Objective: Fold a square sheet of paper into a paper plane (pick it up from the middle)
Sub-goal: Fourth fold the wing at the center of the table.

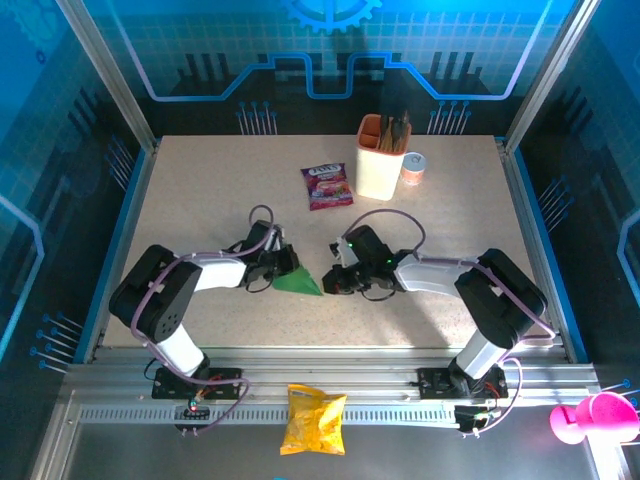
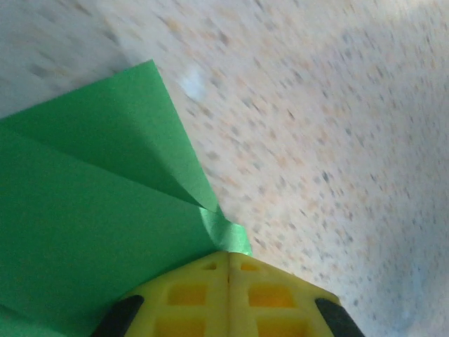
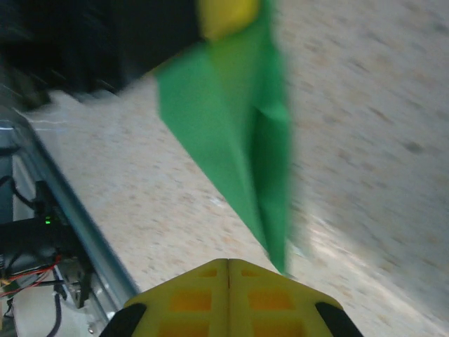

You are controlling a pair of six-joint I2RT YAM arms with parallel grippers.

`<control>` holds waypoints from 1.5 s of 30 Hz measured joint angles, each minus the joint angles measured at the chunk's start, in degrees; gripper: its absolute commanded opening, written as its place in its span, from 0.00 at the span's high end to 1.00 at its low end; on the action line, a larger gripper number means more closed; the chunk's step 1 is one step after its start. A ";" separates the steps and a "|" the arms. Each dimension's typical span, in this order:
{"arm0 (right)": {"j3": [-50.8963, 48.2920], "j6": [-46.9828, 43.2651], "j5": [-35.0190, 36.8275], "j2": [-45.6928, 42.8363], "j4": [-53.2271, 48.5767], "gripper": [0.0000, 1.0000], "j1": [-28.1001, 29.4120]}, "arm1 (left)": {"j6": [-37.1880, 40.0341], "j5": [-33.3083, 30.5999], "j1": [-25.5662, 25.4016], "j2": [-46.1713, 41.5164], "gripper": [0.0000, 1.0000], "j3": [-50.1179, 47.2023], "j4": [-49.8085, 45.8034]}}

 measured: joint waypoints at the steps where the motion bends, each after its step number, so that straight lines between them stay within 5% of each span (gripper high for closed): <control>1: 0.96 -0.17 0.07 0.00 -0.13 1.00 0.79 | 0.26 0.00 -0.85 -0.02 1.00 0.00 -0.02; 9: 4.09 -0.70 0.61 3.69 -0.15 1.00 4.28 | 0.92 0.00 -2.40 -0.26 1.00 -0.02 -0.61; 33: -1.40 -1.09 -2.36 10.10 8.68 1.00 0.35 | 2.43 -0.26 -2.32 -1.79 1.00 -0.39 -3.08; 45: -3.58 0.22 -6.12 10.84 13.99 1.00 -1.05 | -0.76 1.14 -1.99 -15.04 0.95 1.22 -7.06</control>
